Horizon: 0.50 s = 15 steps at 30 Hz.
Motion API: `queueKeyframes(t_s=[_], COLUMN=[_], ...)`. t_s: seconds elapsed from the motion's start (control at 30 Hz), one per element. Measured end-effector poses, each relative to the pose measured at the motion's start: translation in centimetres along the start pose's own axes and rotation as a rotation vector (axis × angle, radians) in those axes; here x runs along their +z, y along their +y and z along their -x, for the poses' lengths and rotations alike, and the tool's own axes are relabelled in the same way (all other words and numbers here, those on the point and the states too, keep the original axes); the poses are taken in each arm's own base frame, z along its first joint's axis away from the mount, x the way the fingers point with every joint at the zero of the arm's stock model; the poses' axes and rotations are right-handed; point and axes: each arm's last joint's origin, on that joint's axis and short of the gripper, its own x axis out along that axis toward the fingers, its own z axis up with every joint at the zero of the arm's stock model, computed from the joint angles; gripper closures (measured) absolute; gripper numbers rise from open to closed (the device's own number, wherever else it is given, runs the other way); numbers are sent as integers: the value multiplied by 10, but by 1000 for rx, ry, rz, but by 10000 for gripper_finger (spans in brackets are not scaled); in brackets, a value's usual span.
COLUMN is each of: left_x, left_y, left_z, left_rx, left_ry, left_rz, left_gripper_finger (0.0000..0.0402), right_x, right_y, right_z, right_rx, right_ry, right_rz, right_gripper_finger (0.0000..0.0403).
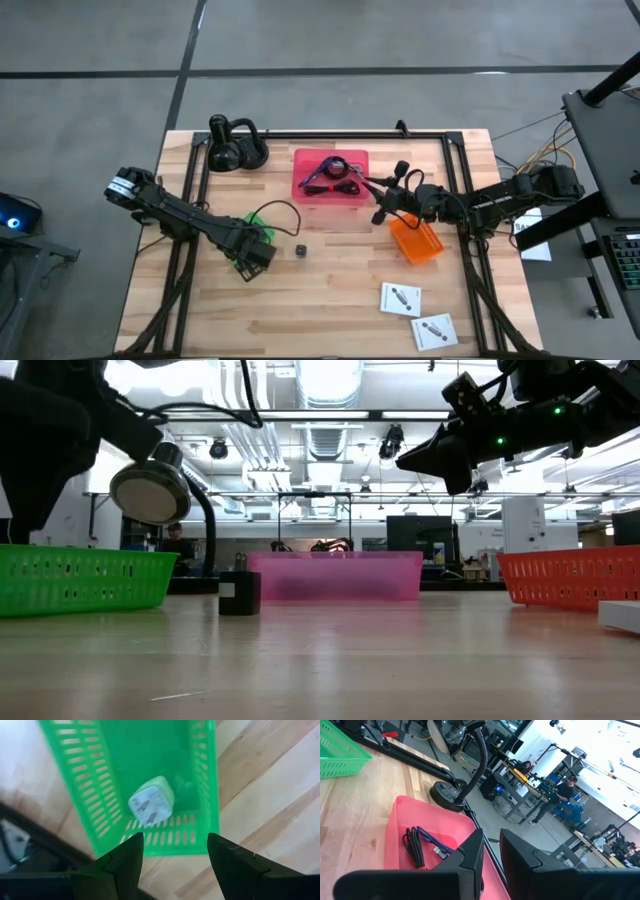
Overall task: Pick and place items into bin
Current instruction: Put the black charger adapter into the green bin
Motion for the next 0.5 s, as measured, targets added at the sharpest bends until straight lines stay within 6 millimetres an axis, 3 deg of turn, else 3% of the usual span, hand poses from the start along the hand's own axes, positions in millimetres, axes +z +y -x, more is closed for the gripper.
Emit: queueKeyframes(t_s=[0.23, 0.5], left_x=[2, 15], left_y=[-4, -15], left_z=[14, 17], left_rx=[-25, -38], left_ry=[-40, -284], left_rz=[-74, -246], left_gripper_finger=[198, 198], right_x=[0, 0], right_y=[0, 0], right_z=[0, 0], right_rx=[0, 0], right_ry=[0, 0], right_rz=[-1, -3], right_gripper_finger=[351, 351])
